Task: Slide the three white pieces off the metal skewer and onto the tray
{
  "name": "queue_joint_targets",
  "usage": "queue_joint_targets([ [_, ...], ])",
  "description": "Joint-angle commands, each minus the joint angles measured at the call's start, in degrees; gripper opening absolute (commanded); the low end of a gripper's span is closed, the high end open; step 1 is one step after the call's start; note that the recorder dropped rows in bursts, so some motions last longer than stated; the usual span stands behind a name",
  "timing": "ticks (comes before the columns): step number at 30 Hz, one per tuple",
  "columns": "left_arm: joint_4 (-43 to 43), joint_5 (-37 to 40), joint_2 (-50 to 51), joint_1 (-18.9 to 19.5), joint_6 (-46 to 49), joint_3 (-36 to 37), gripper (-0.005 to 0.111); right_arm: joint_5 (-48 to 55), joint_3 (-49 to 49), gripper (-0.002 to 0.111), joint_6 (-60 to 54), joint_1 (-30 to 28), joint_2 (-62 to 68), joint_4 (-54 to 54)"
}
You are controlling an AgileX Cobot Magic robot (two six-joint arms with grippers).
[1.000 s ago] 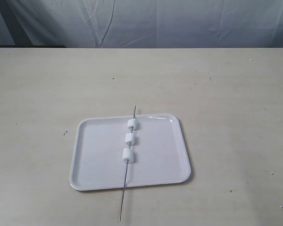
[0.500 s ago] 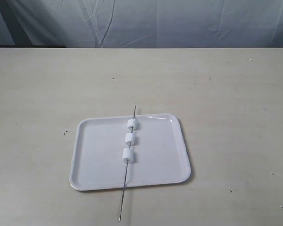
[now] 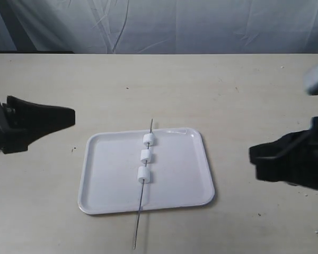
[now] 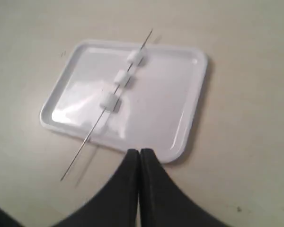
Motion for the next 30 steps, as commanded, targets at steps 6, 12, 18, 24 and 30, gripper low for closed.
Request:
queue_joint_targets([
  [6, 0.5, -0.8, 10.1, -0.2, 4.7, -0.5, 0.012, 8.8, -8.7, 0.025, -15.9, 1.8, 24.4, 25.2],
  [12, 0.5, 2.2, 17.3, -0.2, 4.4, -0.5, 0.044, 11.5, -14.1, 0.046, -15.8, 1.8, 33.6, 31.3],
  [18, -1.6, 0.7, 22.8, -0.2, 4.3, -0.5, 0.049, 10.1, -17.3, 0.046, -15.8, 4.7, 40.1, 36.5],
  [24, -4.2, 0.0, 25.7, -0.2, 4.3, -0.8, 0.049, 6.3, -19.8, 0.046, -15.5, 11.8, 47.2, 36.3],
  [30, -4.6, -0.3, 25.8, -0.2, 4.6, -1.0, 0.049, 4.1, -22.0, 0.046, -8.4, 16.1, 52.5, 31.5],
])
